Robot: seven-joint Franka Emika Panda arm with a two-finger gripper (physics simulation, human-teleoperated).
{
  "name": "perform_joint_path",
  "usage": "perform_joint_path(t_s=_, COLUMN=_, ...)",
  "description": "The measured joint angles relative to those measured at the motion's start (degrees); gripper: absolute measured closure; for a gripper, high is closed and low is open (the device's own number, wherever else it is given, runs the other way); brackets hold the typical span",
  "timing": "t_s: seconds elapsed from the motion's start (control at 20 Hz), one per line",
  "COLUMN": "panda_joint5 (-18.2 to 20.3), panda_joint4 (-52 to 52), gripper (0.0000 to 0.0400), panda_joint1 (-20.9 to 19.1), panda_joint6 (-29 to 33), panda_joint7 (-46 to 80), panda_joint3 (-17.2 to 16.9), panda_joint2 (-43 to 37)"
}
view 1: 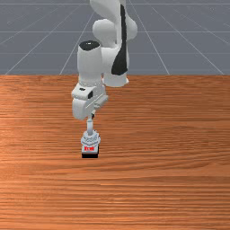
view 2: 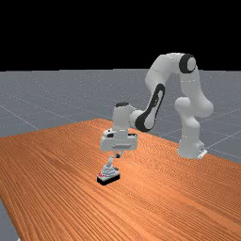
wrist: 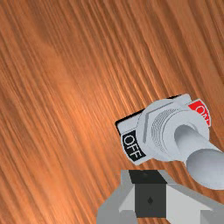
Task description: Turn on the trigger
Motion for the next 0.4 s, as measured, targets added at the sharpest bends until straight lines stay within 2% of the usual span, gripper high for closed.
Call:
perform_joint_path(t_s=0.05, panda_joint5=4.4, panda_joint4=3.7, gripper=0.04, panda_joint1=-2.4, panda_joint6=-6.5, panda_joint7=-4.3, panda_joint3=2.2, panda_joint2=1.4)
perform_joint_path(t_s=0.25, panda_joint5=8.5, panda_joint4=8.8, gripper=0.04, panda_joint1=-5.1, panda_joint6=-10.6, panda_joint7=-8.5, panda_joint3=4.3, panda_joint2=3.7)
perform_joint_path(t_s=0.35, panda_joint5=6.8, panda_joint4=11.3, gripper=0.04, panda_joint1=-4.0, panda_joint6=-10.6, panda_joint7=-6.4, panda_joint3=3.8, panda_joint2=4.7)
perform_joint_path(t_s=0.4, panda_joint5=4.5, panda_joint4=9.5, gripper=0.04, panda_joint1=-2.3, panda_joint6=-4.2, panda_joint7=-4.1, panda_joint3=2.9, panda_joint2=4.4)
